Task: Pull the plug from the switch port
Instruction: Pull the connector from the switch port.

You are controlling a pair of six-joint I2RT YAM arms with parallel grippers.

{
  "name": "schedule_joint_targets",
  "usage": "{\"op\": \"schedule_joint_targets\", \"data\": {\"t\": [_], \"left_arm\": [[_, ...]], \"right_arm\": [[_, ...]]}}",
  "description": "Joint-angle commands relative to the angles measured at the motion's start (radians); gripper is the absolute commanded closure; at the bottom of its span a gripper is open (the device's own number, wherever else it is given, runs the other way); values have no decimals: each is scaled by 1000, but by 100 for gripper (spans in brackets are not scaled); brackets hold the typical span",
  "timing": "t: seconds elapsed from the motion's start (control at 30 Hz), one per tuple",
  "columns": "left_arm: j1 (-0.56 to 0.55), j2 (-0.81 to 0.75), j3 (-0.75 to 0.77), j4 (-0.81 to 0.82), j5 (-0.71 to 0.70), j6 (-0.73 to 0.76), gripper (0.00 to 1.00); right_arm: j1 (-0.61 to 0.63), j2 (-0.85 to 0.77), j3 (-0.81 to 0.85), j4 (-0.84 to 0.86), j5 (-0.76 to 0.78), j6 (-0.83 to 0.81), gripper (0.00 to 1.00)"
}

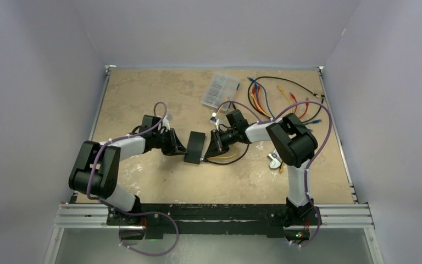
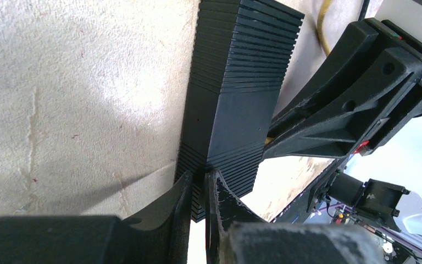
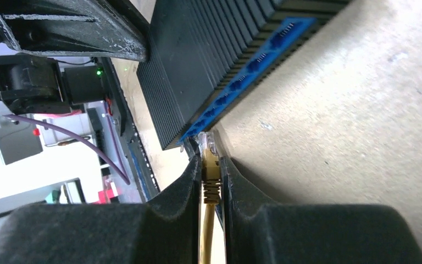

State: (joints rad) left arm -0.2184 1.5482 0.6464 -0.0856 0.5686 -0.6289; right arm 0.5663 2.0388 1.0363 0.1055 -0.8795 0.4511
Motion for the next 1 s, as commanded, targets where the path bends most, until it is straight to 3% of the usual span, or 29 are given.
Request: {"op": "schedule_joint_targets", "data": {"t": [0.0, 0.3, 0.43, 0.6, 0.73, 0.97], "left_arm": [[11, 53, -44, -104, -266, 57, 100], [11, 54, -41, -105, -260, 60, 100], [11, 53, -40, -107, -259, 64, 100], [11, 55, -38, -113, -260, 75, 100], [11, 58, -37, -111, -256, 78, 100], [10, 62, -36, -109, -253, 82, 100]], "right_arm": [[-35, 43, -48, -151, 137, -75, 100], [-56, 8, -14, -197, 156, -95, 100], [-56, -68, 50, -267, 250, -108, 100], [-57, -183, 113, -344, 410, -132, 72], [-56, -270, 124, -370, 541, -131, 56], [-57, -329, 118, -395, 705, -134, 45]]}}
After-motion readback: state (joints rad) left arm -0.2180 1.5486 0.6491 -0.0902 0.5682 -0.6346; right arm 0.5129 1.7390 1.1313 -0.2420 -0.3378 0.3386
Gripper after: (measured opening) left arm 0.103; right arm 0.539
